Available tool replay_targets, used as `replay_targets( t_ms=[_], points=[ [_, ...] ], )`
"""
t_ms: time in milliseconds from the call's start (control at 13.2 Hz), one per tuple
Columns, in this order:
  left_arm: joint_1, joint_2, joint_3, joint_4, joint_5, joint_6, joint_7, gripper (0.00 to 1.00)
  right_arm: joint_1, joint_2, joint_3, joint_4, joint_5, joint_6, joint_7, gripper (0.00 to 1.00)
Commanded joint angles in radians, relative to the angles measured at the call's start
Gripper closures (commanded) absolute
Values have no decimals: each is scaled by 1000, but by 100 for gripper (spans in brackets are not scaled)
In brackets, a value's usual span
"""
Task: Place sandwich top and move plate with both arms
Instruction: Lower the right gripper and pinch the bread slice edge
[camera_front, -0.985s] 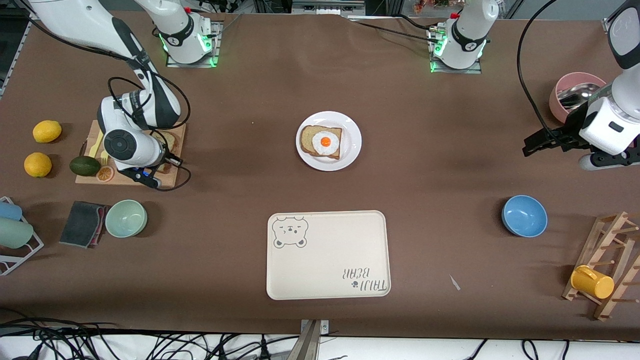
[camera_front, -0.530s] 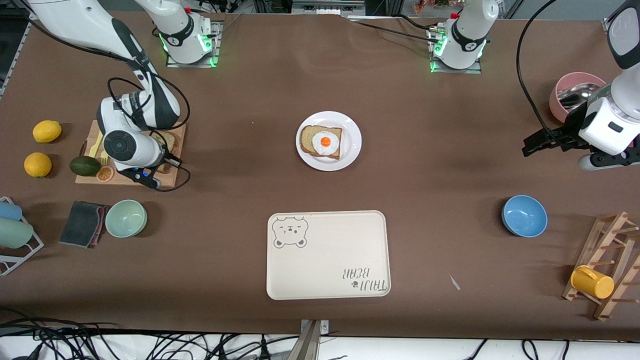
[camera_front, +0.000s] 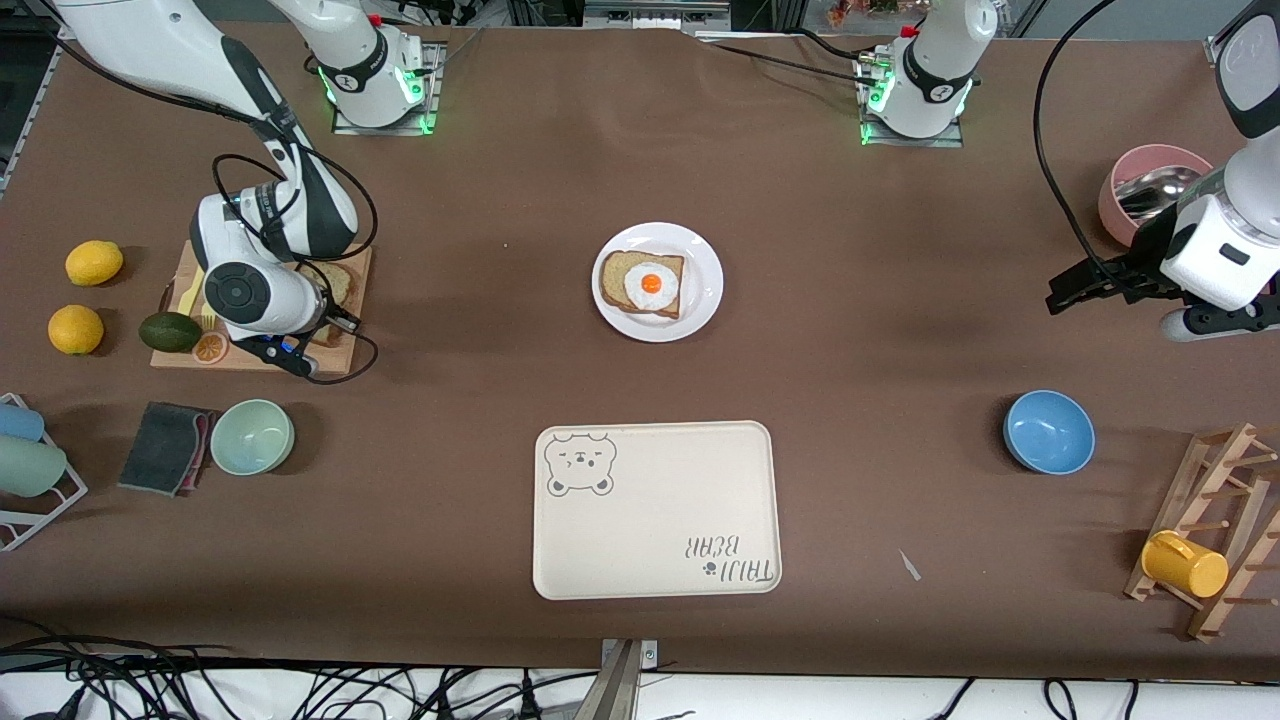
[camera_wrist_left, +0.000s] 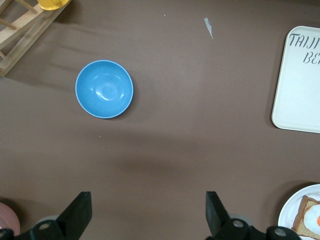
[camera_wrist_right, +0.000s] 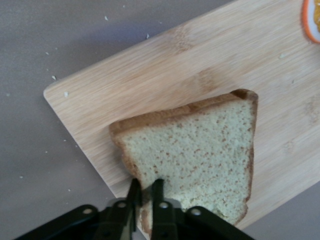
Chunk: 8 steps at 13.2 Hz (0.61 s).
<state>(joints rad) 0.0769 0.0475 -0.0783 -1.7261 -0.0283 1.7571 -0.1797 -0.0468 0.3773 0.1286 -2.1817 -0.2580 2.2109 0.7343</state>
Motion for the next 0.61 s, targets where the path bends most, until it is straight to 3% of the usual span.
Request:
replay_targets(
  t_ms=[0,379,530],
  points=[
    [1,-11,-5,8,30,4,-20,0,-1,6,13,6,-12,-5,20,100],
    [11,-25,-4,8,19,4,-23,0,1,-4,14,39,-12,-36,10,100],
    [11,-26,-6,10,19,4,-43,0,4,-3,35,112,-11,-167,17,100]
  ],
)
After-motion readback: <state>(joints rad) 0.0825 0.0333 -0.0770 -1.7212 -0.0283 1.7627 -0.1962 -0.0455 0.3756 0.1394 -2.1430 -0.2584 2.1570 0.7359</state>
